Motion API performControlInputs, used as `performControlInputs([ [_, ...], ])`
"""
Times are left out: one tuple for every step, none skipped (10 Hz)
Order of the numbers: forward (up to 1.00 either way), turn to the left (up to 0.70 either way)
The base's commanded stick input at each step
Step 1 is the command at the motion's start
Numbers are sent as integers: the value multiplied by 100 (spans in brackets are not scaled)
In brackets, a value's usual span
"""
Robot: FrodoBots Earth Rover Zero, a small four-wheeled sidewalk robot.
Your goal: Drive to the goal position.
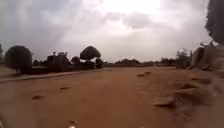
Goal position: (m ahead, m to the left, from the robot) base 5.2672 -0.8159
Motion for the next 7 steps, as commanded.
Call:
performControlInputs([
  [50, 0],
  [50, 0],
  [50, 0],
  [50, 0],
  [50, 0],
  [50, 0],
  [50, 0],
])
